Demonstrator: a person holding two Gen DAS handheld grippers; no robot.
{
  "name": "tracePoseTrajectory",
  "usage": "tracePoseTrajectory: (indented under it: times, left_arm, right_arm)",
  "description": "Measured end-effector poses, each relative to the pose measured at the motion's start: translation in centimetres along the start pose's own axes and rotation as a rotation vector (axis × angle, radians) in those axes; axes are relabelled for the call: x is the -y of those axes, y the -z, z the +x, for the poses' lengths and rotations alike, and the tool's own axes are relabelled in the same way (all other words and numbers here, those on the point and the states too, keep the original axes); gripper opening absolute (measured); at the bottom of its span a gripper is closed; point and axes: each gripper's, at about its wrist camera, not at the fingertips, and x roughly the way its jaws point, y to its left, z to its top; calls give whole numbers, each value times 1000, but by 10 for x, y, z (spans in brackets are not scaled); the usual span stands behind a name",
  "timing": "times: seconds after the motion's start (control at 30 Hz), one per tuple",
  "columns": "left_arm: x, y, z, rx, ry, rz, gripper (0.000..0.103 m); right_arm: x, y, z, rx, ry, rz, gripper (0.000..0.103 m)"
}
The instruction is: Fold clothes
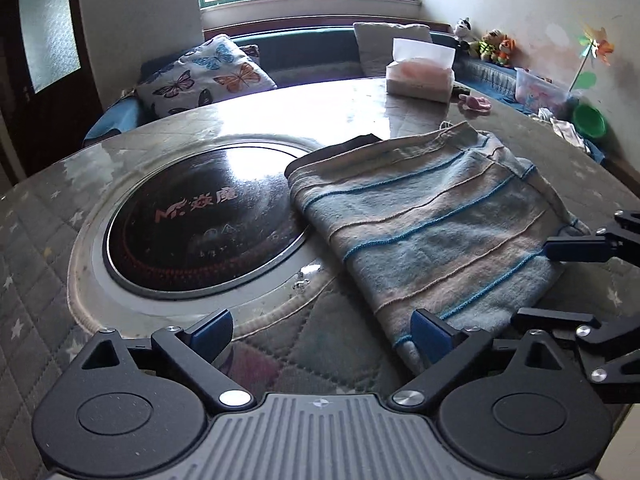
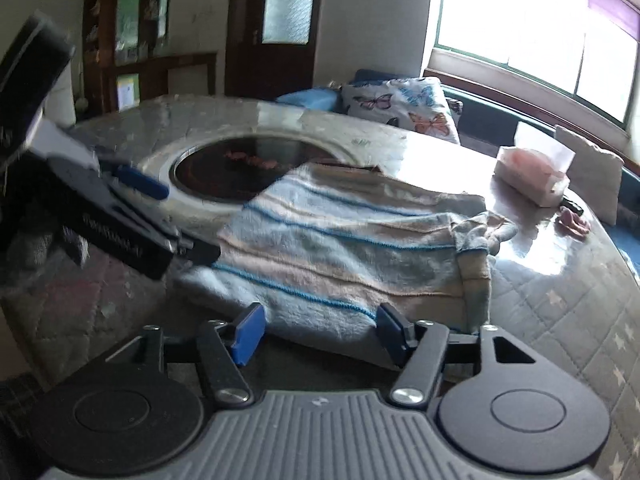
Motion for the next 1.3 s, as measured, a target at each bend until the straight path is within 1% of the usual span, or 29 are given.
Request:
tracePoseTrajectory:
  times: [0.07, 0.27, 0.37, 0.4, 0.47, 0.63, 0.87, 0.97, 1.03, 1.13, 1.3]
  left_arm:
    - [1, 2, -3, 1, -2, -1, 98]
    - [1, 10, -8, -6, -18, -8, 99]
    - [-2, 13, -12, -4, -24, -17, 99]
    - [-2, 14, -14, -5, -25, -21, 99]
    - [-2, 15, -16, -7, -26, -24, 99]
    - [-2, 19, -20, -14, -31, -28, 100]
    - [-3, 22, -24, -13, -45, -39, 101]
    - [-5, 24, -26, -13, -54, -42, 101]
    - [-8, 24, -27, -15, -59, -44, 102]
    - [-11, 25, -29, -14, -67, -48, 102]
    - [-15, 26, -30, -15, -79, -63, 102]
  right_arm:
    - [0, -1, -4, 18, 5, 35, 66]
    - [-7, 6, 3, -9, 26, 73, 68]
    - [-11, 5, 0, -5, 35, 75, 68]
    - [-11, 5, -2, -1, 37, 82, 69]
    - [-13, 5, -2, 0, 39, 94, 75]
    - [-21, 9, 0, -27, 37, 84, 79]
    - [-25, -2, -5, 22, 45, 98, 79]
    - [-26, -4, 3, 13, 44, 106, 79]
    - [-29, -2, 10, -15, 42, 96, 79]
    - [-35, 1, 11, -36, 45, 55, 79]
    - [-27, -1, 3, -7, 56, 100, 79]
